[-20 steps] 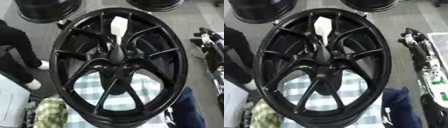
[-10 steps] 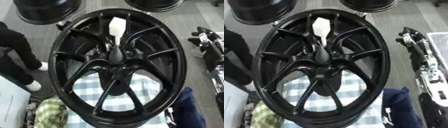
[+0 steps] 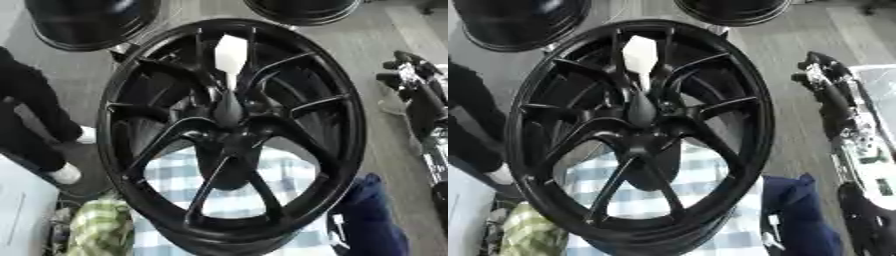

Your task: Pull the pin out of the wheel hub.

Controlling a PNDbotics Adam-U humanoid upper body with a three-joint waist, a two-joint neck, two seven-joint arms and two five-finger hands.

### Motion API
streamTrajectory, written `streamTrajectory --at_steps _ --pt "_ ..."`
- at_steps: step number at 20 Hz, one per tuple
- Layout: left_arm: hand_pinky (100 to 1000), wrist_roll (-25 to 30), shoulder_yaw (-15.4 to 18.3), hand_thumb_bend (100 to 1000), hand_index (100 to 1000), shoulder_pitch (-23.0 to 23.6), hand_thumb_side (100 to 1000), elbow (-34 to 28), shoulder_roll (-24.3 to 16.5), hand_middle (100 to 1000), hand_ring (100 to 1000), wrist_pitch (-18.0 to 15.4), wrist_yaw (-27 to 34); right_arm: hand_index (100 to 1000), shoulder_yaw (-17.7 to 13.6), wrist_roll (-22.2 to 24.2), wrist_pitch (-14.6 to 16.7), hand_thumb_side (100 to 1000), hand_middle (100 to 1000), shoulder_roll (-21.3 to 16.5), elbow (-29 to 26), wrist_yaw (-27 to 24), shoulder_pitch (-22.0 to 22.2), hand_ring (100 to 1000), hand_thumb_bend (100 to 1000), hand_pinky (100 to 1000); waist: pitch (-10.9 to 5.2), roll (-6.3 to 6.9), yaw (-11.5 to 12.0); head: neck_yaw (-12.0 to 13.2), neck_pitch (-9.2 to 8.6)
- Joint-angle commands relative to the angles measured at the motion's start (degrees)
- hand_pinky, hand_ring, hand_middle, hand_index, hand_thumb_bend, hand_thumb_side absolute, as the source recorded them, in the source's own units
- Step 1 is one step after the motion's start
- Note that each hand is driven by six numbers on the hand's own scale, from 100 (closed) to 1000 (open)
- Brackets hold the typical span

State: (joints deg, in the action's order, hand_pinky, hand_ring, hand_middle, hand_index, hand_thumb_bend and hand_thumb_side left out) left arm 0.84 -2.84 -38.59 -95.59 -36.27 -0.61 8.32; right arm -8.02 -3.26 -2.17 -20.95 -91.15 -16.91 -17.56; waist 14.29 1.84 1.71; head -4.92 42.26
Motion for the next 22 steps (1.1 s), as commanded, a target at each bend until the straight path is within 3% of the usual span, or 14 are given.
streamTrajectory --at_steps 1,6,12,16,22 --pt "794 6.2 -4.9 100 769 -5.7 579 0.9 -7.5 746 728 -0.6 0.9 809 0.0 0.3 0.2 449 685 -2.0 -0.5 -0.2 -0.2 696 100 911 -1.70 -0.14 -0.2 -0.2 0.45" --pt "806 17.0 -13.7 100 787 -17.0 566 3.5 -10.7 760 751 -0.7 -0.7 809 0.3 0.4 0.1 445 684 -2.3 -0.2 -0.3 0.3 694 100 911 -2.41 -0.12 -0.5 -0.3 1.12" --pt "826 29.1 -21.7 100 804 -26.9 597 7.0 -7.8 790 783 -0.8 -2.2 808 0.4 0.5 0.1 445 683 -2.4 0.1 -0.4 0.7 692 100 911 -2.96 -0.15 -0.8 -0.4 1.30" --pt "838 37.2 -26.3 100 816 -31.4 622 10.2 -4.9 800 798 -0.9 -3.6 808 0.5 0.5 0.0 447 683 -2.5 0.3 -0.4 0.8 692 100 911 -3.07 0.05 -0.8 -0.5 1.36" --pt "851 43.3 -31.0 108 829 -35.4 652 14.8 -1.2 803 807 1.0 -5.3 808 0.6 0.6 -0.1 448 683 -2.5 0.5 -0.3 0.9 691 100 911 -2.98 0.34 -0.9 -0.4 1.68"
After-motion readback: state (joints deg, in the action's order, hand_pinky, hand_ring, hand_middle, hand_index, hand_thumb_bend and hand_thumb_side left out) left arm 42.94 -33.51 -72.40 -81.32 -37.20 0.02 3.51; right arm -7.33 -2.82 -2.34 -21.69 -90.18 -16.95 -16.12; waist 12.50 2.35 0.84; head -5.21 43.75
